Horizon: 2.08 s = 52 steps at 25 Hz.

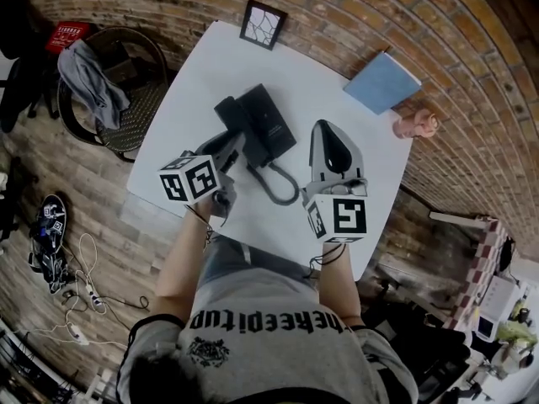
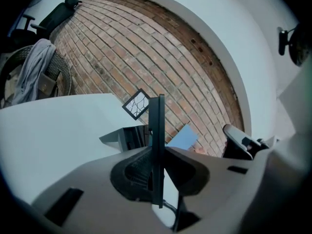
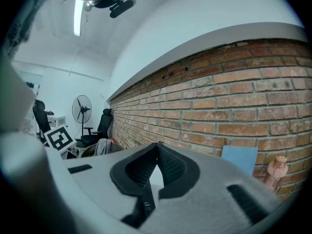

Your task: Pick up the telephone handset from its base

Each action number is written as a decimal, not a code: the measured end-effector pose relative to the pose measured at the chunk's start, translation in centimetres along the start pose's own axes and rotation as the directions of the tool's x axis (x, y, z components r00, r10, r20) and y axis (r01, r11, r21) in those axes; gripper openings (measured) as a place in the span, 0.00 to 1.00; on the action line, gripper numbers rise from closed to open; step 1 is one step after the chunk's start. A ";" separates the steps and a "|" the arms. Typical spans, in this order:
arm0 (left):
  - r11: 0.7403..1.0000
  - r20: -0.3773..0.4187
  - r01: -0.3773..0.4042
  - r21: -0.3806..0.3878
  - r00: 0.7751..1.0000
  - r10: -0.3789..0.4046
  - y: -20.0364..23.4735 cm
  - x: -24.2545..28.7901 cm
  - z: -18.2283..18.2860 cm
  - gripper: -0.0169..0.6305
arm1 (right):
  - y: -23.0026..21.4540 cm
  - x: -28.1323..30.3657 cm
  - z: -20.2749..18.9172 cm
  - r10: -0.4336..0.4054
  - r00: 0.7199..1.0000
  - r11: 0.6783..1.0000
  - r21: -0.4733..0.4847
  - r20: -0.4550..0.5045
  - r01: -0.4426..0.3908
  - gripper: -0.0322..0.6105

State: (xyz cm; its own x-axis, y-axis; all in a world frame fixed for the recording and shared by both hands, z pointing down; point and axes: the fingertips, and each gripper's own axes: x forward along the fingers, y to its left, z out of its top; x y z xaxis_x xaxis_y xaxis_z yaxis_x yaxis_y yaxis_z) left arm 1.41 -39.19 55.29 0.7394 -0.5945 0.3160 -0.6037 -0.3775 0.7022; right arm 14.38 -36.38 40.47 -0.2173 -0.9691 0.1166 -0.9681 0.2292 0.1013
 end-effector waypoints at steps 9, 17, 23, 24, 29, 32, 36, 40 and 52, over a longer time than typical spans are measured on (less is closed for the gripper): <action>0.991 0.091 -0.053 0.126 0.995 0.042 -1.7 -4.2 2.7 0.13 | 1.3 -0.5 1.9 0.043 0.998 0.999 -0.014 0.051 -0.042 0.05; 0.973 0.169 -0.114 0.203 0.982 0.080 -3.2 -8.5 4.8 0.13 | 3.0 -1.1 3.8 0.080 0.992 0.997 -0.022 0.097 -0.079 0.05; 0.955 0.222 -0.159 0.252 0.970 0.103 -4.4 -11.5 6.1 0.13 | 4.3 -2.2 4.9 0.101 0.988 0.995 -0.031 0.120 -0.098 0.05; 0.950 0.228 -0.166 0.264 0.968 0.106 -4.6 -11.8 6.2 0.13 | 4.4 -2.4 5.2 0.103 0.987 0.994 -0.034 0.124 -0.100 0.05; 0.933 0.265 -0.186 0.309 0.959 0.104 -6.1 -13.6 6.9 0.13 | 4.9 -3.5 6.3 0.112 0.983 0.993 -0.042 0.147 -0.107 0.05; 0.919 0.290 -0.204 0.336 0.951 0.105 -7.0 -14.6 7.4 0.13 | 5.0 -4.1 6.8 0.112 0.981 0.993 -0.047 0.158 -0.106 0.05; 0.903 0.322 -0.228 0.363 0.940 0.108 -7.9 -15.7 7.9 0.13 | 4.9 -4.9 7.2 0.111 0.979 0.993 -0.050 0.169 -0.104 0.05; 0.894 0.354 -0.249 0.374 0.929 0.110 -8.7 -16.7 8.3 0.13 | 5.0 -5.6 7.8 0.116 0.977 0.993 -0.059 0.177 -0.107 0.05; 0.854 0.424 -0.297 0.428 0.900 0.101 -11.0 -18.7 9.1 0.13 | 4.7 -7.4 9.0 0.115 0.972 0.992 -0.069 0.204 -0.103 0.05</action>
State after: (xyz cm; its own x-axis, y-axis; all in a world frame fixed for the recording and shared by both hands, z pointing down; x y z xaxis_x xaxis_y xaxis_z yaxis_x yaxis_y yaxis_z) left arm -8.43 -30.38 35.83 0.4784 -0.8740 0.0851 -0.8625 -0.4494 0.2328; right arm 10.33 -29.01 31.15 -0.3485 -0.9342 -0.0764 -0.9295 0.3340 0.1564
